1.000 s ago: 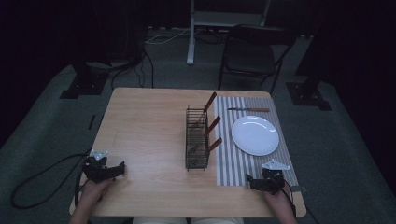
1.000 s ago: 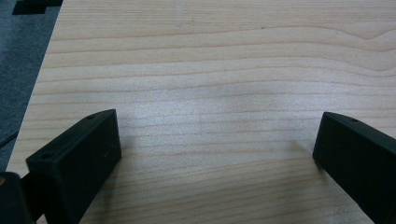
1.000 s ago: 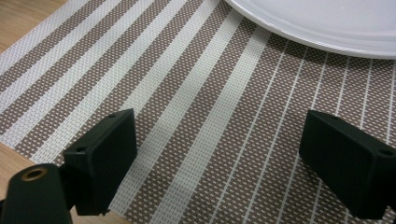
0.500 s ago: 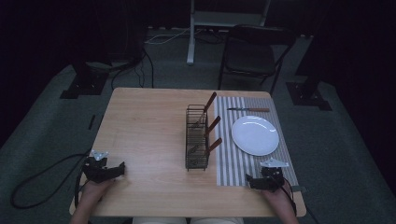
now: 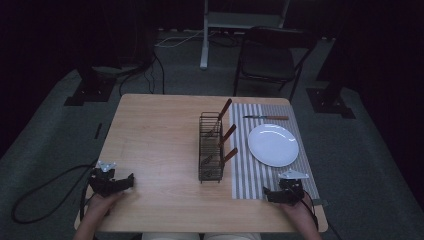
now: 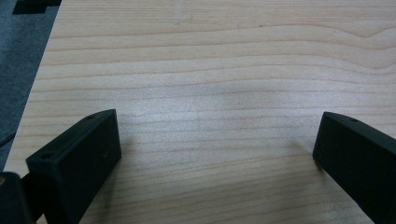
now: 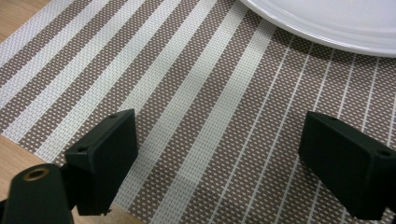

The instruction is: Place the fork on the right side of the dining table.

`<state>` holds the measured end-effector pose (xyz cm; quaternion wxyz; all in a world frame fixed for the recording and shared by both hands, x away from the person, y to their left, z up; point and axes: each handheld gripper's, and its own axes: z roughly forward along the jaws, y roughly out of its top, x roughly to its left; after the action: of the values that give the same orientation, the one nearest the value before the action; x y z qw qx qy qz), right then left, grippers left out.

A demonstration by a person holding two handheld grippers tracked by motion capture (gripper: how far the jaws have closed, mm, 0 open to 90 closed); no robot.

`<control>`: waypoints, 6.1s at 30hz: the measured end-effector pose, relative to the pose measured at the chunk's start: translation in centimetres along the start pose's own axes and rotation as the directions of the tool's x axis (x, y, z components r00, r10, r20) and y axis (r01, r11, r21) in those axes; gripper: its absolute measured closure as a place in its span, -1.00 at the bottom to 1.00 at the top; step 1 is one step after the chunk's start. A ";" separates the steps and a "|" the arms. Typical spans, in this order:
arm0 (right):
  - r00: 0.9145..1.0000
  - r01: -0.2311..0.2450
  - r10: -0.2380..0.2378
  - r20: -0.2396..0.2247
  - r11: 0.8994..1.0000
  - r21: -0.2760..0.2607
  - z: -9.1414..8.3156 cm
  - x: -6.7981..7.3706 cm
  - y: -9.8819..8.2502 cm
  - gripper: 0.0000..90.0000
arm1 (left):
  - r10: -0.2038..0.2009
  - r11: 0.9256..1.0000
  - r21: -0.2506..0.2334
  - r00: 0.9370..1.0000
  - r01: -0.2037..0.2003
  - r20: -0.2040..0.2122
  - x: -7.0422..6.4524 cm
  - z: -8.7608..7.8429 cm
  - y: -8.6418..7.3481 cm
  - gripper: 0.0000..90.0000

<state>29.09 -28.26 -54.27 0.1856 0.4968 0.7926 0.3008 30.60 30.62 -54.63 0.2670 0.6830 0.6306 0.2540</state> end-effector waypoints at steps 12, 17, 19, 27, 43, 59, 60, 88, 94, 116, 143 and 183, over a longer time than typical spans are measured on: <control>1.000 0.001 -0.002 -0.027 1.000 -0.020 -1.3 0.3 0.9 -0.69 | 0.001 1.000 -0.001 1.000 -0.001 0.000 0.0 0.0 0.0 -0.97; 0.999 0.003 -0.005 -0.044 0.999 -0.034 -1.7 0.3 1.6 -0.69 | 0.001 1.000 0.000 1.000 -0.001 0.001 0.0 0.0 0.0 -0.97; 0.999 0.008 -0.010 -0.054 0.999 -0.036 -1.8 0.3 2.1 -0.68 | 0.001 1.000 0.000 1.000 -0.001 0.000 0.0 0.0 0.0 -0.97; 0.996 0.032 -0.036 -0.085 0.999 -0.041 -1.8 0.5 3.4 -0.67 | 0.002 1.000 0.001 1.000 -0.002 0.001 0.0 0.0 0.0 -0.97; 0.995 0.039 -0.049 -0.090 0.993 -0.110 -2.3 -0.2 8.0 -0.60 | 0.002 1.000 0.000 1.000 -0.002 0.000 0.0 0.0 0.0 -0.97; 0.991 0.056 -0.073 -0.109 0.986 -0.157 -1.9 0.1 12.0 -0.53 | 0.002 1.000 0.000 1.000 -0.002 0.000 0.0 0.0 0.0 -0.97; 0.991 0.057 -0.075 -0.108 0.985 -0.162 -1.8 0.2 12.3 -0.53 | 0.002 1.000 0.000 1.000 -0.002 0.000 0.0 0.0 0.0 -0.97; 0.982 0.106 -0.136 -0.133 0.972 -0.209 -0.3 0.9 20.5 -0.50 | 0.002 1.000 0.000 1.000 -0.002 0.001 0.0 0.0 0.0 -0.97; 0.983 0.091 -0.123 -0.133 0.970 -0.224 0.0 0.7 22.1 -0.49 | 0.002 1.000 0.000 1.000 -0.002 0.000 0.0 0.0 0.0 -0.97; 0.977 0.065 -0.113 -0.182 0.966 -0.251 1.5 1.9 26.7 -0.41 | 0.002 1.000 0.000 1.000 -0.002 0.001 0.0 0.0 0.0 -0.97; 0.972 0.099 -0.139 -0.191 0.973 -0.207 5.3 3.9 28.6 0.32 | 0.009 1.000 0.000 1.000 -0.009 0.007 0.1 0.0 0.0 -0.97; 0.911 0.124 -0.230 -0.342 0.944 -0.306 -1.7 4.0 28.6 0.80 | 0.009 1.000 0.000 1.000 -0.009 0.007 0.1 0.0 0.0 -0.97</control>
<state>45.66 -15.85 -33.99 0.1260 0.3249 0.8055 0.4793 30.61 30.72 -54.64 0.2682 0.6868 0.6264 0.2530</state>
